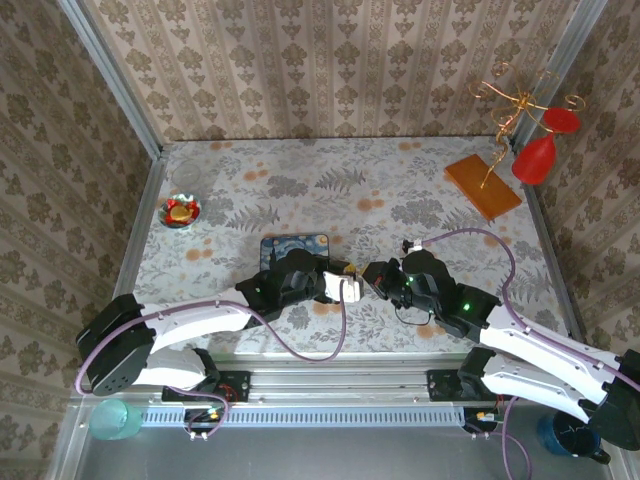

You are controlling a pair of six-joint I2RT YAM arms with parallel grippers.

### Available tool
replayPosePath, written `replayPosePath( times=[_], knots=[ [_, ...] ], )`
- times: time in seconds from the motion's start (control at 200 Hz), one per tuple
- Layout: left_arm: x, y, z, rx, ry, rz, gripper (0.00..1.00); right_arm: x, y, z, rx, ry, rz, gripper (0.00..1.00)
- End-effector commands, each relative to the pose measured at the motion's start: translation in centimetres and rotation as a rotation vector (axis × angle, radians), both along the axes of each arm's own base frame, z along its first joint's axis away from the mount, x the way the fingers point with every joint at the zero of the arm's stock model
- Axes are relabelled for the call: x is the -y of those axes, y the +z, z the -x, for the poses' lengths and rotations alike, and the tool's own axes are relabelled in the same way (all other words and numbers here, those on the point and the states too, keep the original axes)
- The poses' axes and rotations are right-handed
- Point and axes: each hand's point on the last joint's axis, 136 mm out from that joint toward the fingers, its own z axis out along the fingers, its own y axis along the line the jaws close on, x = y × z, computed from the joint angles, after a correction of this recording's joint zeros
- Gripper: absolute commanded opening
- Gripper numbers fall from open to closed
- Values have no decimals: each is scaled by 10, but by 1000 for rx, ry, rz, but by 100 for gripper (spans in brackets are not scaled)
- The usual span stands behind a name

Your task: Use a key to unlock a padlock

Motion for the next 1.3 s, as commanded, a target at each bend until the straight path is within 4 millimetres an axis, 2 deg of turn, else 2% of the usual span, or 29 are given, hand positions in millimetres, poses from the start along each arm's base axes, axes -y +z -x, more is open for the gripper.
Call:
replayPosePath(
  times=[0.0,0.05,0.185,0.275,0.34,0.4,0.46,0.495,0.57,0.715,1.09,1.22,1.295],
  knots=[
    [5,22,7,-3,-26,100,12,3,-3,-5,19,-27,-1,0],
    [1,34,6,-23,-6,154,25,5,-2,-7,32,-36,-7,0],
    [-19,76,15,-181,-4,352,43,15,13,-12,129,-60,-22,0],
    [-41,99,5,-290,92,526,59,20,33,-17,266,-70,-57,0],
    [-65,115,-16,-384,256,699,68,22,48,-19,366,-81,-90,0],
    [-89,121,-37,-525,417,849,68,24,57,-22,440,-96,-114,0],
    [-106,112,-54,-711,558,939,66,23,64,-24,506,-96,-130,0],
    [-109,108,-58,-818,595,978,66,20,69,-23,541,-90,-135,0],
    [-101,109,-56,-989,546,1036,67,15,77,-23,615,-73,-111,0],
    [-86,124,-48,-1164,416,1140,68,8,83,-25,707,-63,-114,0],
    [-52,141,-40,-1367,269,1095,66,-5,85,-26,733,-37,-134,0],
    [-48,139,-42,-1392,240,1121,58,-5,83,-26,721,-37,-143,0],
    [-46,137,-44,-1404,219,1142,57,-5,84,-26,724,-38,-153,0]
  ],
)
